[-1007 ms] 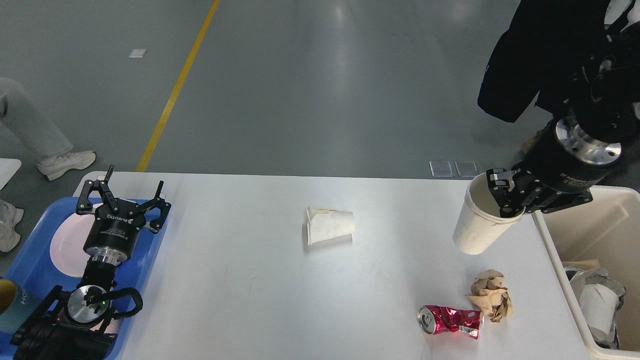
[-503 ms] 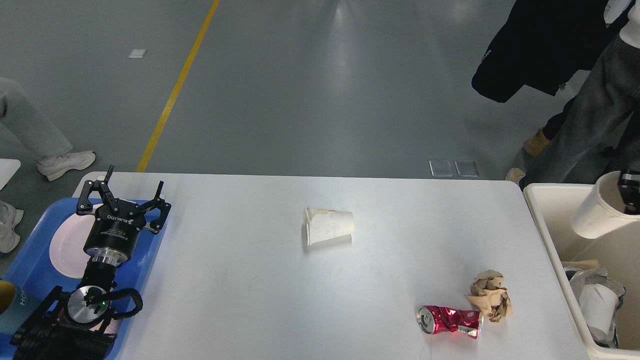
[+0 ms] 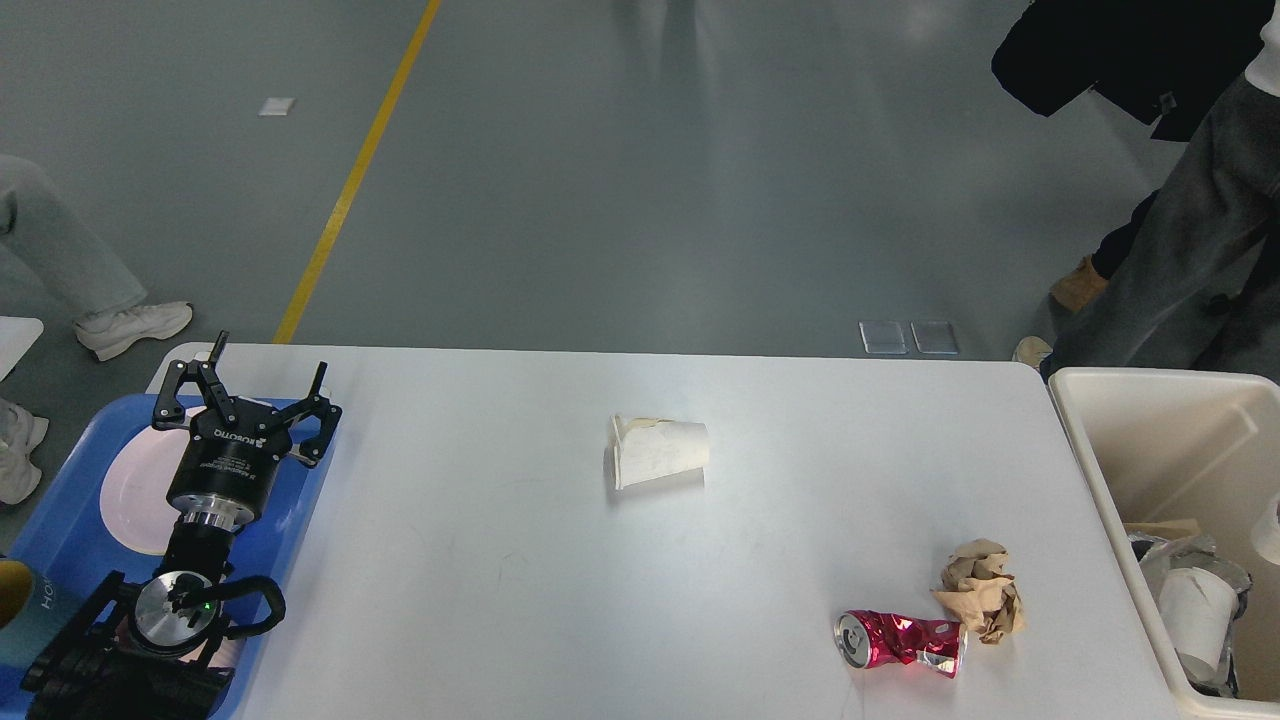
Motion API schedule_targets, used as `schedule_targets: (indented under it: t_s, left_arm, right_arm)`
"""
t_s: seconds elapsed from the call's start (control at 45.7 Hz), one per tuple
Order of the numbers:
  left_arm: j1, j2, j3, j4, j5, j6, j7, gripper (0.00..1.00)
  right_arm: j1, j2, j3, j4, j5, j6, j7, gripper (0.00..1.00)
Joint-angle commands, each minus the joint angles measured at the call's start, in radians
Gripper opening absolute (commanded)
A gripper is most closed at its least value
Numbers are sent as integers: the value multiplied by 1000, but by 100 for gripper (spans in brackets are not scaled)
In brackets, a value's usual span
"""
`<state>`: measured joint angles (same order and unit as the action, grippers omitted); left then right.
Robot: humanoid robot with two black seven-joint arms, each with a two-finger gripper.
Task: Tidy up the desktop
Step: 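Lower the cup into the bin and open the right gripper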
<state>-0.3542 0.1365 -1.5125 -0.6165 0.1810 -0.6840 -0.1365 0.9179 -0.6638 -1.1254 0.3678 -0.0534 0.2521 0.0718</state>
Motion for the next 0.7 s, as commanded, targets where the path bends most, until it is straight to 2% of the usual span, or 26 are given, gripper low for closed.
schedule_targets:
  t_s: [0.0,0.153,0.35,0.525,0.678]
  left_arm:
    - [0,0,0,0,0,0,0,96]
    - [0,0,0,1,0,0,0,96]
    - [0,0,0,0,0,0,0,96]
    - [0,0,0,0,0,0,0,96]
    - [0,0,0,0,0,0,0,96]
  right_arm:
    - [-201,78,96,-196,-2,-19,-35,0]
    - [-373,193,122,-345,4,-66,-46,0]
    - [-427,239,161,-348,4,-168,-84,0]
    - [-442,244,180,-348,4,-179,-112,0]
    - [-442,245,179,-348,3,-179,-115,0]
